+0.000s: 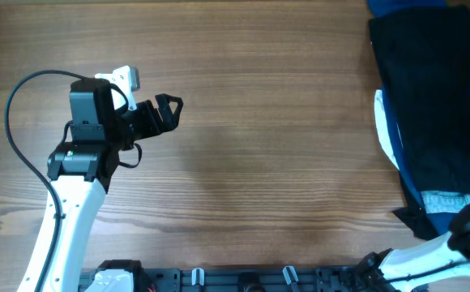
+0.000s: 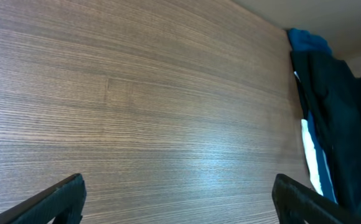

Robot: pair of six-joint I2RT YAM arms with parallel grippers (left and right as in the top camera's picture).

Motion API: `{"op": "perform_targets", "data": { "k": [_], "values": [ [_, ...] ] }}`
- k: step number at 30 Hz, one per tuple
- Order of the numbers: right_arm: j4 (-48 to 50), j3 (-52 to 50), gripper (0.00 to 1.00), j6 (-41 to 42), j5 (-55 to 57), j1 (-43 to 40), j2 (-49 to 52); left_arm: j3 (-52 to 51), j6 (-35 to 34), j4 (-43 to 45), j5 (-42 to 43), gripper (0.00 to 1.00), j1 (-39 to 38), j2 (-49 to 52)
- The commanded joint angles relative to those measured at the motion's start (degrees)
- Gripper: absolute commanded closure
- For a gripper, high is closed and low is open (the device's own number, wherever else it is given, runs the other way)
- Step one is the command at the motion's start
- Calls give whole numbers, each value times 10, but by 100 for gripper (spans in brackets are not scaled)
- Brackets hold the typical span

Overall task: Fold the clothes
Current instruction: 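Pull the black shorts left onto the table center with the right gripper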

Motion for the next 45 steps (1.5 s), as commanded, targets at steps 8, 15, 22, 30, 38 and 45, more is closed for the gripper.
{"op": "perform_targets", "data": {
  "k": [8,15,22,30,38,45],
  "values": [
    [-49,79,96,28,-116,243,-180,10,-26,28,-1,14,29,-22],
    [38,79,96,83,-115,625,-88,10,-28,-20,-2,10,197,-58],
    [119,79,96,94,-125,882,14,10,16,-41,-17,8,330,-57],
    [83,79,9,85,-194,793,-42,10,16,-56,-16,8,338,-57],
    [-142,79,8,-97,-103,673,-59,10,17,-102,-14,9,320,-51],
    [-65,78,4,-115,-18,661,21,10,62,-86,-19,8,198,38]
  ]
}}
